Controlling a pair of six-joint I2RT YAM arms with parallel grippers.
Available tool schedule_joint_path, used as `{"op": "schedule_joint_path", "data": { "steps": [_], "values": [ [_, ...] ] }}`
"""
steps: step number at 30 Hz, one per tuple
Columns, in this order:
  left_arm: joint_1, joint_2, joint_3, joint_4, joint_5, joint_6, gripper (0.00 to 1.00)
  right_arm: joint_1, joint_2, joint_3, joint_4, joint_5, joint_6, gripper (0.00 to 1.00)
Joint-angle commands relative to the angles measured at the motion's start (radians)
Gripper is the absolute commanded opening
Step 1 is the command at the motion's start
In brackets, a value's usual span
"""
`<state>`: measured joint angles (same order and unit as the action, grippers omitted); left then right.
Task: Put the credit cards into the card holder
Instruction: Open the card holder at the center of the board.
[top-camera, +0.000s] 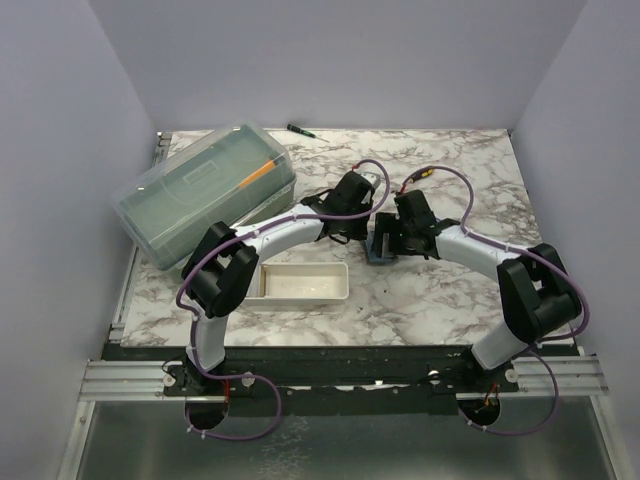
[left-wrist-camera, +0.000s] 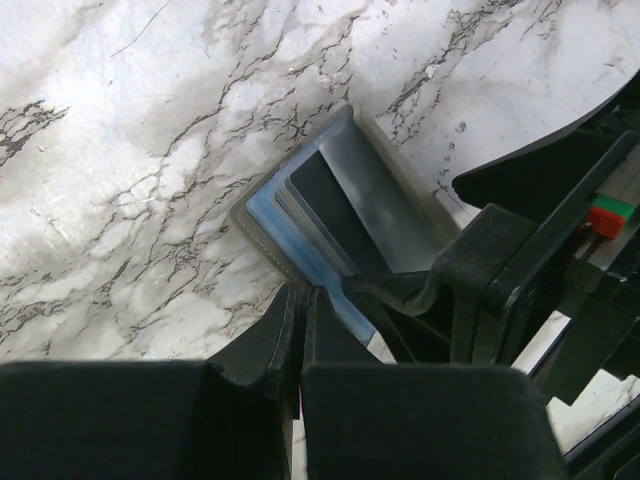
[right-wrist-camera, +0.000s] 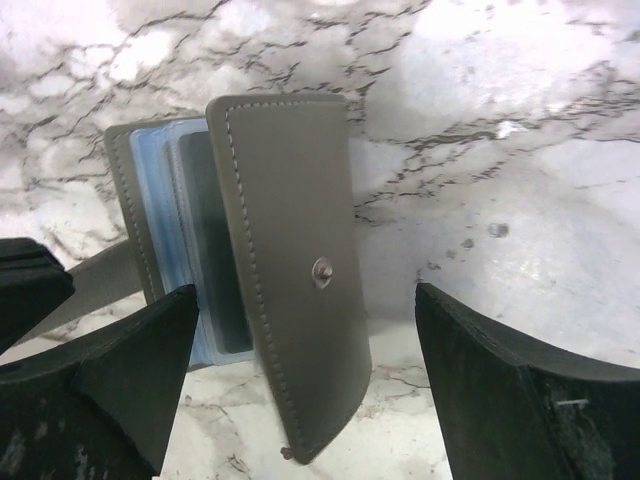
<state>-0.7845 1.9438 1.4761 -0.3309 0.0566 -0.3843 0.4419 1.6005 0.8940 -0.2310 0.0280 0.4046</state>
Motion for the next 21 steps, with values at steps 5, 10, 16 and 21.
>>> {"op": "schedule_joint_path", "data": {
  "steps": [5,10,16,21],
  "values": [
    [0.010,-0.032,-0.013,0.016,-0.011,0.005,0.00,0.003,-0.089,-0.008,-0.062,0.224,0.056,0.78],
    [0.013,-0.039,-0.019,0.016,-0.022,0.014,0.00,0.003,-0.074,0.002,-0.091,0.273,0.070,0.77],
    [0.013,-0.042,-0.026,0.016,-0.045,0.033,0.00,-0.011,-0.050,0.024,-0.153,0.383,0.131,0.77],
    [0.016,-0.035,-0.028,0.013,-0.049,0.056,0.00,-0.040,-0.033,0.032,-0.205,0.446,0.153,0.79]
  ]
}}
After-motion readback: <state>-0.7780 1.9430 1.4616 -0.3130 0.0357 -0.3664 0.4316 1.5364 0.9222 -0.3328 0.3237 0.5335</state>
